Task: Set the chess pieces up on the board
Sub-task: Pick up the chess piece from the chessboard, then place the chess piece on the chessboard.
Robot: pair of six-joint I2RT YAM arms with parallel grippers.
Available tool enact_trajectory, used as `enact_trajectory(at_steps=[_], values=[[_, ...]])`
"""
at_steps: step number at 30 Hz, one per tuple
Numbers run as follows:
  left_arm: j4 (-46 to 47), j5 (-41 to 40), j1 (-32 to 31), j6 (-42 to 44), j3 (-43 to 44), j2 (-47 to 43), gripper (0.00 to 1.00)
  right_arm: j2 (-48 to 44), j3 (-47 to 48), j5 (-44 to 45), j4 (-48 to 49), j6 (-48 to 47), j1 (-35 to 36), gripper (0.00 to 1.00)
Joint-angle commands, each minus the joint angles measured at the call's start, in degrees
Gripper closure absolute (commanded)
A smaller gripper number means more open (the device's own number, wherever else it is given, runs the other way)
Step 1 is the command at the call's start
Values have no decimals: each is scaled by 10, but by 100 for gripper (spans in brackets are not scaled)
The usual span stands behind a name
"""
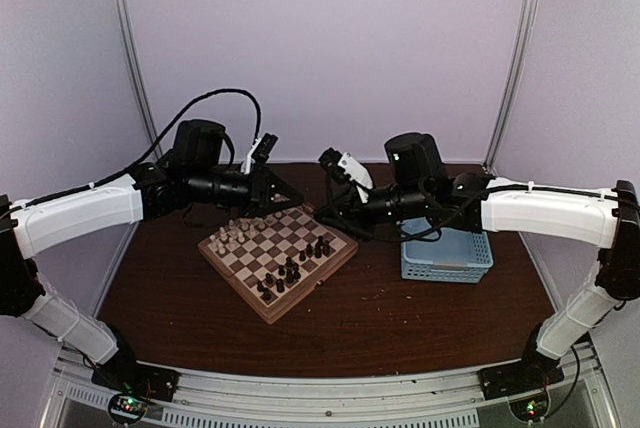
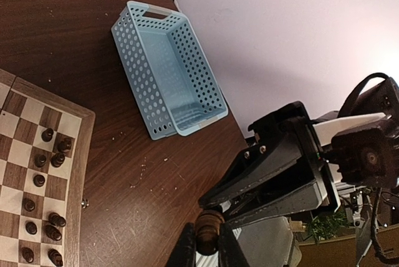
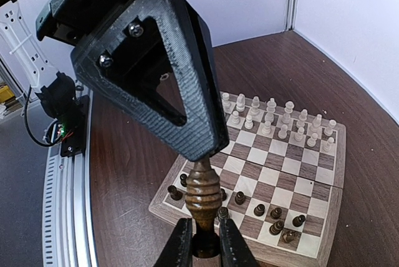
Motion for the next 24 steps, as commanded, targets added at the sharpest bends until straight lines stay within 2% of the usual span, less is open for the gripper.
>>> enact_trajectory(at_steps=[1,7,14,21,24], values=[[-20,-12,6,44,26,-4,95,4,15,16,-12,-7,5,85],[-120,-63,26,135,72,-15,96,-8,-13,49,-22,-20,3,86],[-225,-210,26,271,94,25,96,-70,-94,111,18,-11,-5,86],[-231,-230,26,306,146,129,96,-118,-132,217,-15,0,-22,88],[-229,-221,26,317,188,185,98,-140,-147,233,-27,6,-36,88]])
